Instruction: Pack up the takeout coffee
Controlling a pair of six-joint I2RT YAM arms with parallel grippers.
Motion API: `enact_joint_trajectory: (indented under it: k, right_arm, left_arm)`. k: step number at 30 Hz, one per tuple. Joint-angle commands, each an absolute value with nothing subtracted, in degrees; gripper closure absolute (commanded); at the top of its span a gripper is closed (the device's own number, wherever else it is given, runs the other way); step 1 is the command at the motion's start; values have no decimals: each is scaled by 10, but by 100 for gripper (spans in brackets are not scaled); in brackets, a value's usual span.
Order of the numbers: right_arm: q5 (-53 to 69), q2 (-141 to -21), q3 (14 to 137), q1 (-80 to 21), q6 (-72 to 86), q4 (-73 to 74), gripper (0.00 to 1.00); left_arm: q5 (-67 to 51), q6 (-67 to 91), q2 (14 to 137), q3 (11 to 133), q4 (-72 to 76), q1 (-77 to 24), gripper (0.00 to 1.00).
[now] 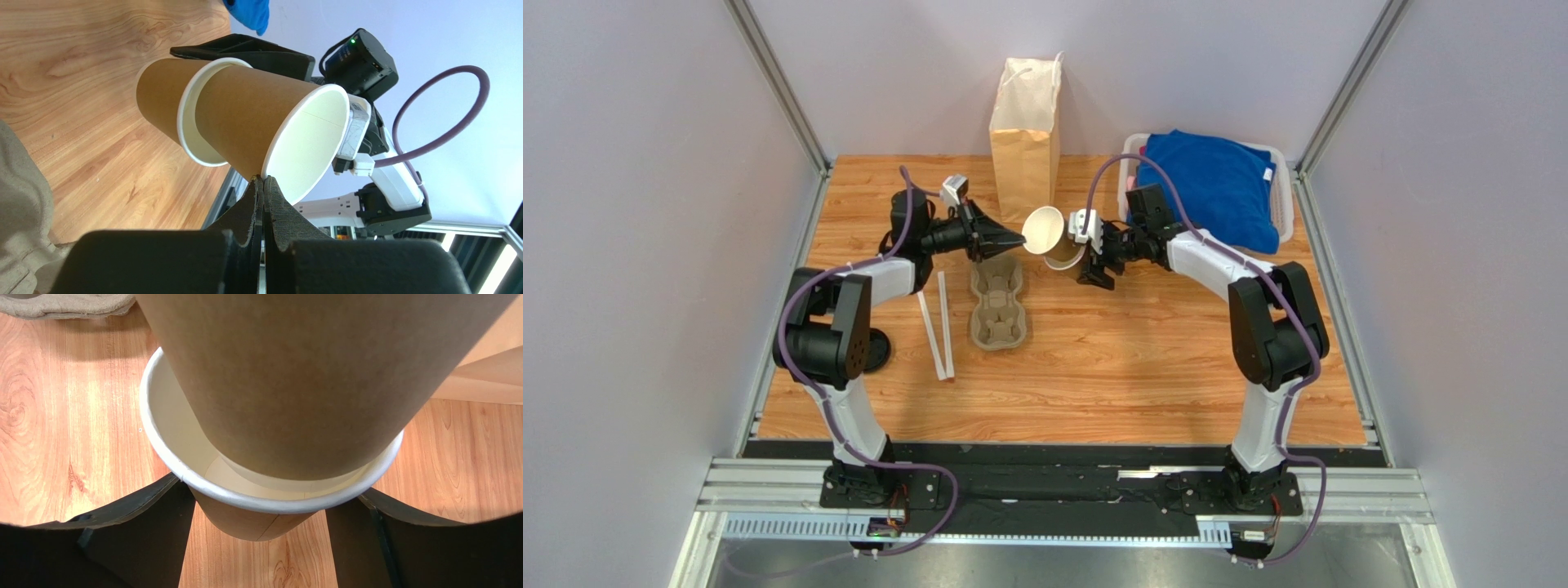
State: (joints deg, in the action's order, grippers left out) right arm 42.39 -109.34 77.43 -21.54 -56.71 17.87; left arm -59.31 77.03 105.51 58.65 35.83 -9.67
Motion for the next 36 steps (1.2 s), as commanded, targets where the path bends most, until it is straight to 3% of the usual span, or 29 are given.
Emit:
enact_joint_trajectory:
  k: [1,10,16,20,23,27,30,36]
  right_arm:
    - [433,-1096,787,-216,-574,176,28]
    - [433,-1092,783,-208,-557,167,28]
    - [431,-1088,785,-205,-556,166,28]
    - [430,-1079,783,-205,-550,165,28]
    - [428,-1071,784,-203,-535,162,28]
    - [427,-1064,795,-199,-490,140,27]
    - [427,-1060,793,-199,-446,93,25]
    - [410,-1078,785,-201,-346,-26,23]
  left_arm:
    - [-604,773,1027,588,388,-96,100]
    - [-624,763,994,592,365,-61,100]
    - [-649,673,912,599,226,-24,100]
    - [-657,590,854,606,45,-4,100]
    - [-654,397,807,638,-191,6,100]
    - [-635,165,765,651,-393,2,100]
    - [-595,61,761,652,-508,-55,100]
    - [-520,62,785,627,-510,-179,100]
